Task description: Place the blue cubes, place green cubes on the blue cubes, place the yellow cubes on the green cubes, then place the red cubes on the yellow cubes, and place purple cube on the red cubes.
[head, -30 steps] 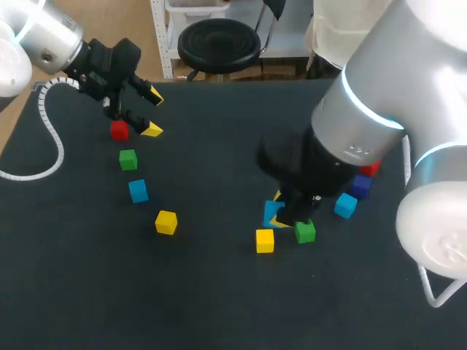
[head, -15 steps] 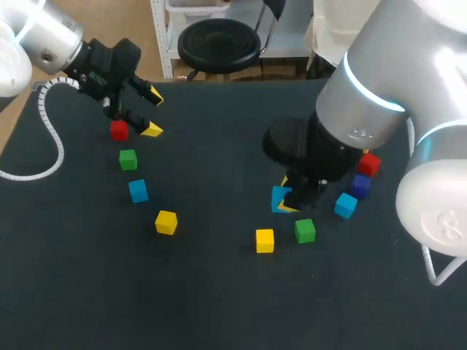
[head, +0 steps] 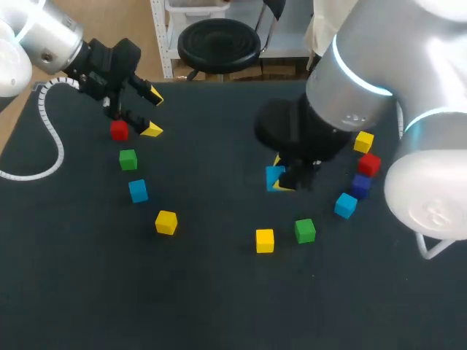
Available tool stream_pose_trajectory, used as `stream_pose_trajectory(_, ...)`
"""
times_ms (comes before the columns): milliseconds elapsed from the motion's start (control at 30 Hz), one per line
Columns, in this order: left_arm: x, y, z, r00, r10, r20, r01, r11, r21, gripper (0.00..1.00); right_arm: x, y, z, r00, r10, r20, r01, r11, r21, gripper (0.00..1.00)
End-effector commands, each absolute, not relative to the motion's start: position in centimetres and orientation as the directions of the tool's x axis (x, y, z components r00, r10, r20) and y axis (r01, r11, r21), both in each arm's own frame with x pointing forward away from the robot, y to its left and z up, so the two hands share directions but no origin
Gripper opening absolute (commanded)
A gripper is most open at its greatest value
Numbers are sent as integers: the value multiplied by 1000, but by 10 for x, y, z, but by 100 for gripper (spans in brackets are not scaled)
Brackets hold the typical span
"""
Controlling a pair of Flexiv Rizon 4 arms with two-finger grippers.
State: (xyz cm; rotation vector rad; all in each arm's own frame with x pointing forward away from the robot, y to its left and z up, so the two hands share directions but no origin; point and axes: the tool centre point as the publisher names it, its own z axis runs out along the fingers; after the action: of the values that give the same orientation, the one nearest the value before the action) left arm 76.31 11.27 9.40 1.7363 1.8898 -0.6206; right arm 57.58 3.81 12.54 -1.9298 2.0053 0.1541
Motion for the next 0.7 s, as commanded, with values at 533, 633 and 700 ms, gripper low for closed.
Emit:
stream_pose_trajectory(533,762,113,94,-66,771,-634,996,87,2,100,588,43,122,6,-935,-354,-986,53,-158,0)
stream_pose_trajectory(633,762,113,94,-66,771,-634,996,87,2,100,606,50,120,45,-934,-354,-986,15,-165,0)
stream_pose_trajectory(700,762,113,94,-66,771,-634,996,87,2,100,617,52,116,55,-927,-372,-987,5,-159,0)
